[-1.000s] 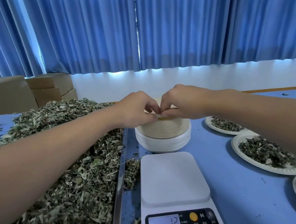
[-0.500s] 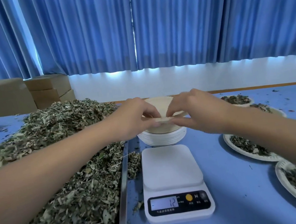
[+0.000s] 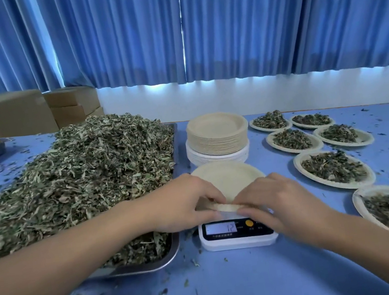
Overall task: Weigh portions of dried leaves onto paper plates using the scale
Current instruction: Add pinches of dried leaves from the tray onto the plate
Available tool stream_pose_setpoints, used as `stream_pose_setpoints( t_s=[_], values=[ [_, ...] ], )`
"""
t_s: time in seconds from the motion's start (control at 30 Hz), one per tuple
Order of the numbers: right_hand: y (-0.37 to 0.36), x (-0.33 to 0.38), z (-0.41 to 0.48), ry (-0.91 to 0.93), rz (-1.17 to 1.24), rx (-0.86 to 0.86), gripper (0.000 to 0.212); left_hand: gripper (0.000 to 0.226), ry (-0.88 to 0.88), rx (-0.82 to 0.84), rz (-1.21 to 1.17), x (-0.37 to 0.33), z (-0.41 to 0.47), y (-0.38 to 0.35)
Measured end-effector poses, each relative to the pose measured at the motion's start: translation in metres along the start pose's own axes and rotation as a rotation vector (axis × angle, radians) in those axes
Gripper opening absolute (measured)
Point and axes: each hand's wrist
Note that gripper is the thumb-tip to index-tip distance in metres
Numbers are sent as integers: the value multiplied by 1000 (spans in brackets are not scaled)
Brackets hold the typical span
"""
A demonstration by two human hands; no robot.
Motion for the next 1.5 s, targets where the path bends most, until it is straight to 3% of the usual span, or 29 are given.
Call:
stream_pose_setpoints(
  t_s=[0.1, 0.17, 0.2, 0.23, 0.3, 0.37, 0.47, 0.6, 0.77, 1.0, 1.33, 1.5],
  values=[
    [-3, -13, 1, -229, 75, -157, 38, 31, 81, -179, -100, 8, -4, 8],
    [-4, -31, 8, -509, 58, -326, 41, 27, 169, -303, 20, 21, -1, 17],
    [-4, -43, 13, -651, 41, -378, 42, 27, 237, -287, 129, 29, 1, 22],
    [-5, -56, 17, -781, 59, -395, 43, 32, 331, -193, 239, 38, 4, 27],
    [-11, -80, 23, -971, 153, -363, 45, 51, 514, 144, 388, 52, 9, 34],
    [-22, -95, 23, -1046, 177, -309, 46, 70, 599, 388, 444, 59, 13, 37],
    [-42, -101, 13, -1060, 166, -253, 44, 79, 592, 414, 480, 63, 24, 37],
    [-56, -101, 6, -919, 40, -195, 39, 81, 600, 406, 512, 65, 38, 38],
    [-53, -105, 5, -953, 165, -222, 37, 73, 628, 384, 464, 65, 37, 50],
    [-54, -108, 4, -983, 222, -244, 37, 71, 602, 112, 437, 67, 35, 70],
    [-51, -106, 4, -978, 237, -250, 36, 74, 605, -62, 393, 70, 28, 81],
    [-49, -104, 4, -986, 232, -238, 36, 64, 583, -290, 403, 69, 30, 83]
  ],
)
Point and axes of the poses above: each hand's wrist, its own z-axis towards the middle knuckle, its own y-axis out of the back of the hand, x = y × z, and after that the axes turned 11 degrees about -x, right-handed
